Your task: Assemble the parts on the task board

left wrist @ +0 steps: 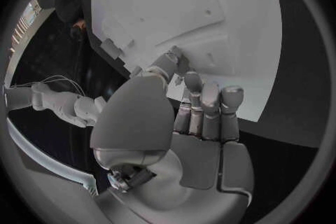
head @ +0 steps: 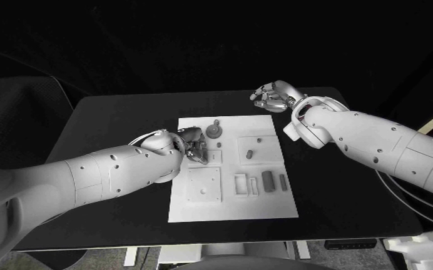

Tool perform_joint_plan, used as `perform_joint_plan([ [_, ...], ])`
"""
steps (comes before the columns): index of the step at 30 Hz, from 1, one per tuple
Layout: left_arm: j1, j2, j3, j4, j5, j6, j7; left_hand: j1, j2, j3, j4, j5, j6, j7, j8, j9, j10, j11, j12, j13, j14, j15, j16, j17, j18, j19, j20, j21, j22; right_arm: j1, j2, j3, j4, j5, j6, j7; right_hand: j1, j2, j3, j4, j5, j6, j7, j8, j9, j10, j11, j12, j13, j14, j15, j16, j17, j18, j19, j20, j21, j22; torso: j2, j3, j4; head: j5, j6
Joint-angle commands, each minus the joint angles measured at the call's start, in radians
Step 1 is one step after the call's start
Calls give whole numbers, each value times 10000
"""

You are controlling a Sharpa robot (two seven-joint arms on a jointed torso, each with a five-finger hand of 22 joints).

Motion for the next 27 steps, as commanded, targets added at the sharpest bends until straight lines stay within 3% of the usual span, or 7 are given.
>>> perform_joint_plan([
  [1, -13, 5, -5, 20, -36, -191, 187, 54, -57, -16, -45, 39, -101, -3, 12, 22, -32, -24, -55, -12, -46, 6, 66, -11, 528, 35, -50, 86, -17, 2, -3, 6, 20, -35, 129, 31, -88, -45, 79, 6, -10, 9, 62, 65, 11, 47, -2, 52, -14, 85, 14, 63, -15, 49, 55, 7, 575, -11, 3, 3, -4, -7, 3],
  [12, -13, -41, -2, 41, -35, -539, 252, 86, -60, -5, -72, 40, -129, -15, 20, 20, -17, -27, -46, -9, -35, 3, 77, -15, 532, 46, -53, 89, -18, 2, -20, 6, 28, -35, 162, 19, -94, -49, 85, 6, -10, 14, 63, 66, 12, 47, -3, 53, -16, 85, 14, 64, -16, 50, 56, 7, 577, -11, 1, 3, -2, 6, 23],
  [27, -14, -51, 0, 45, -11, -551, 283, 128, -119, 14, -159, 36, -608, -131, -49, -61, 28, -23, -29, -18, 1, -5, 120, -59, 530, 97, -50, 93, -33, 2, -22, 5, 38, -35, 226, 1, -100, -53, 92, 7, -10, 19, 64, 68, 13, 48, -4, 55, -17, 85, 14, 65, -16, 50, 56, 7, 579, -11, -1, 3, 1, -1, 16],
])
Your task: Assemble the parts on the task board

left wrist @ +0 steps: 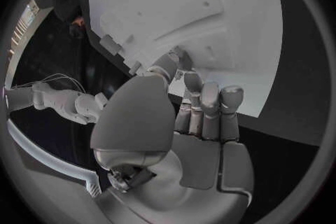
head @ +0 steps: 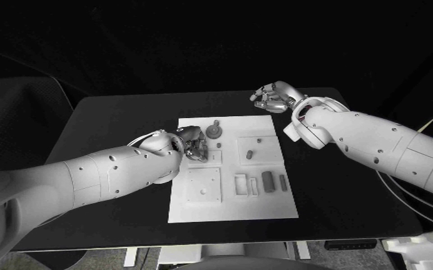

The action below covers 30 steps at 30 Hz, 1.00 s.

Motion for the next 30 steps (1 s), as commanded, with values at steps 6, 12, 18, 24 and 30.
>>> perform_joint_plan([
  [6, 0, 8, 4, 36, 1, -75, 146, 44, -35, -3, -59, 37, -75, -8, -39, -11, 41, -9, -29, -9, 1, -5, 42, -11, 509, 75, -30, 93, -14, 1, 8, 5, 2, -35, 199, 13, -62, -13, 67, -21, -9, 21, 66, 68, 16, 48, -5, 55, -9, 86, 14, 65, -16, 50, 57, 7, 580, -13, 2, -3, 4, 2, -5],
  [12, -1, -14, 8, 43, 1, -170, 186, 45, -36, -2, -62, 37, -90, -10, -38, -13, 41, -9, -29, -9, 1, -5, 43, -13, 509, 77, -30, 93, -15, 1, 11, 5, -5, -35, 217, 15, -66, -15, 70, -20, -9, 24, 66, 69, 16, 49, -5, 56, -10, 86, 14, 65, -17, 50, 57, 6, 581, -13, 3, -3, 1, 6, -3],
  [18, -1, -19, 8, 61, 32, -107, 188, 46, -38, -1, -64, 37, -101, -11, -37, -15, 42, -9, -29, -10, 2, -5, 44, -15, 509, 78, -30, 92, -16, 1, 8, 5, 1, -35, 212, 15, -68, -15, 74, -20, -9, 26, 66, 70, 17, 49, -6, 57, -10, 86, 13, 65, -17, 51, 57, 6, 582, -13, 0, -1, 1, 5, -2],
  [24, -1, -36, 9, 57, 110, -137, 200, 43, -28, 2, -64, 37, -89, 4, -16, -10, 41, -9, -29, -11, 3, -5, 46, -19, 509, 81, -30, 92, -18, 1, 7, 5, 0, -35, 210, 13, -72, -16, 79, -20, -9, 29, 66, 70, 17, 49, -6, 58, -11, 87, 13, 66, -17, 51, 58, 6, 583, -14, -2, -4, 2, 14, 1],
  [30, -1, -44, 13, 44, 319, -56, 231, 0, 20, 17, -51, 38, 74, 110, 143, 43, 44, -17, -21, -16, 15, -8, 63, -42, 507, 100, -28, 90, -27, 1, 9, 5, -6, -35, 212, 12, -75, -17, 83, -20, -8, 31, 67, 71, 18, 50, -7, 59, -12, 87, 13, 66, -17, 51, 58, 6, 584, -14, 2, -5, 1, 10, -1],
])
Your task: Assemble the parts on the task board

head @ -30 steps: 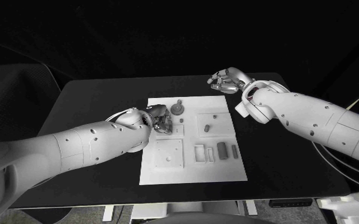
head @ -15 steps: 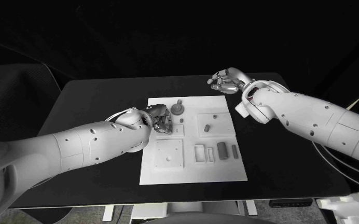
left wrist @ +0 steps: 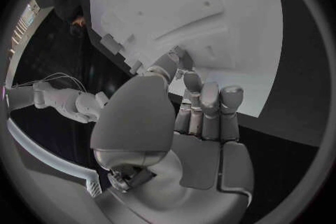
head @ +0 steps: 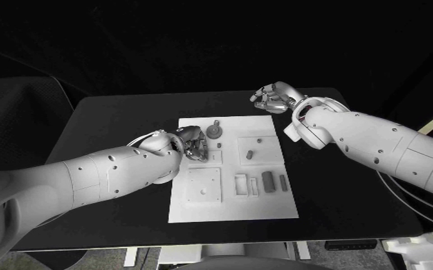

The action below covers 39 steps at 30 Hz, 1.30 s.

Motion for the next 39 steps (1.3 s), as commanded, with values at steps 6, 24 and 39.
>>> perform_joint_plan([
  [6, 1, -1, 25, -14, 474, 118, 176, -52, 63, 35, -39, 39, 327, 185, 261, 110, 34, -23, -15, -23, 13, -8, 83, -45, 498, 77, 5, 85, -29, 2, 6, 5, 4, -35, 135, 38, -77, -17, 60, 8, -8, 34, 68, 22, 11, 50, -7, 59, -15, 87, 13, 67, -9, 52, 58, 6, 585, -15, 3, -1, -2, -4, -9],
  [24, 1, -9, 51, -103, 894, 302, 299, -128, -25, 50, -84, 32, -65, 153, 114, 48, -36, -3, -34, -55, -48, 2, 103, -129, 491, 56, 9, 48, -71, 1, 18, 5, -22, -35, 164, 35, -86, -19, 74, 8, -8, 44, 69, 25, 13, 52, -9, 62, -17, 89, 12, 68, -10, 53, 59, 5, 589, -15, 0, 4, -1, -13, -5],
  [39, 1, -22, 52, -156, 886, 310, 409, -137, -29, 89, -113, 31, -177, 62, 123, 46, -47, 12, -22, -63, -56, 5, 133, -169, 487, 61, 10, 44, -87, 0, 26, 5, -41, -30, 178, 30, -95, -20, 84, 10, -8, 59, 72, 31, 17, 53, -11, 64, -19, 89, 12, 69, -10, 53, 60, 5, 592, -16, -1, 6, 1, -10, -4],
])
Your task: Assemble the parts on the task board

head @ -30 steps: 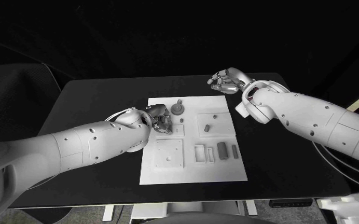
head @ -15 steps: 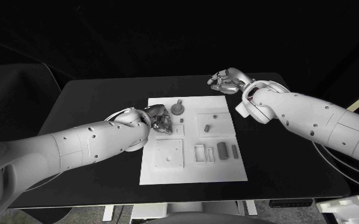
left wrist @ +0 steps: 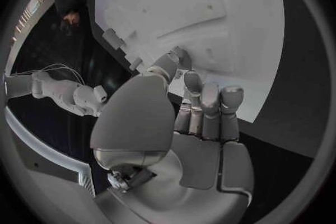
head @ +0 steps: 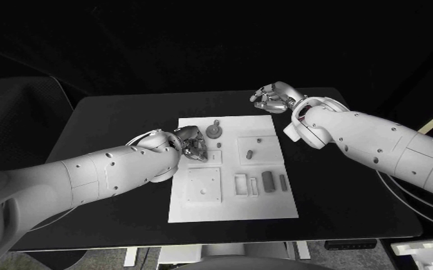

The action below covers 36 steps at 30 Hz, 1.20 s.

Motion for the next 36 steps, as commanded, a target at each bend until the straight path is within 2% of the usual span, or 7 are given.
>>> perform_joint_plan([
  [1, 2, 1, 9, 12, 67, 122, 189, -63, -41, 8, -42, 30, -190, -95, -72, -38, -67, 34, -22, -19, -59, 5, 52, -20, 487, 63, -26, 43, -12, 1, 6, 5, 0, -30, 141, 42, -96, -20, 58, -18, -8, 18, 62, 32, 11, 53, -11, 65, -13, 89, 12, 70, -12, 52, 60, 5, 592, -16, -3, 0, 2, 4, 5],
  [11, 2, -112, 50, 78, 261, 110, 492, -124, -164, -78, -102, 21, -527, -199, -155, -91, -102, 58, -34, -33, -80, 14, 69, -50, 477, 49, -22, 36, -24, 1, -8, 4, -2, -30, 137, 43, -102, -21, 65, -17, -8, 28, 65, 36, 13, 53, -12, 66, -14, 90, 11, 70, -12, 53, 61, 5, 594, -17, -3, -2, 1, -6, 22],
  [13, 2, -113, 150, 59, 399, 107, 486, -145, -181, -100, -107, 19, -560, -208, -159, -96, -109, 62, -36, -35, -84, 15, 71, -53, 475, 46, -20, 36, -26, 1, -10, 4, -3, -30, 133, 42, -103, -21, 66, -17, -8, 29, 65, 36, 13, 53, -12, 66, -14, 90, 11, 70, -12, 53, 61, 5, 594, -17, -1, -5, 1, -6, 21],
  [17, 3, -201, 284, 81, 675, 168, 587, -165, -185, -116, -105, 18, -571, -205, -156, -96, -113, 64, -37, -36, -86, 17, 73, -55, 473, 44, -19, 36, -26, 1, -22, 4, 3, -29, 131, 38, -106, -22, 68, -16, -8, 32, 66, 37, 14, 54, -12, 67, -14, 90, 11, 71, -12, 53, 61, 5, 595, -17, -3, -6, -1, -9, 42],
  [26, 7, -419, 620, 84, 1887, 845, 728, -267, -154, -186, -88, 23, -525, -172, -94, -76, -167, 81, -52, -44, -108, 25, 77, -66, 463, 30, -15, 32, -31, 1, -54, 4, 14, -22, 125, 34, -111, -24, 73, -16, -8, 38, 68, 39, 15, 54, -13, 68, -15, 90, 11, 71, -12, 53, 61, 5, 596, -17, -3, 5, -1, -38, 36],
  [31, 15, -541, 748, 84, 2095, 1022, 650, -337, -108, -242, -90, 31, -378, -96, 15, -33, -264, 104, -69, -51, -138, 34, 90, -77, 460, 11, -16, 27, -37, 1, -80, 4, 21, -16, 124, 28, -115, -26, 76, -16, -9, 42, 69, 41, 16, 54, -14, 69, -16, 90, 11, 72, -13, 53, 61, 4, 597, -17, -4, 3, 3, -42, 48],
  [36, 38, -564, 838, 32, 2275, 1204, 518, -499, -5, -314, -45, 38, 136, 88, 299, 101, -376, 122, -44, -45, -205, 47, 119, -116, 455, -24, -21, 13, -55, 1, -92, 4, 27, -13, 114, 16, -118, -27, 79, -15, -9, 45, 70, 42, 17, 55, -14, 69, -16, 91, 11, 72, -13, 54, 62, 4, 598, -17, -4, 5, 5, -34, 59],
])
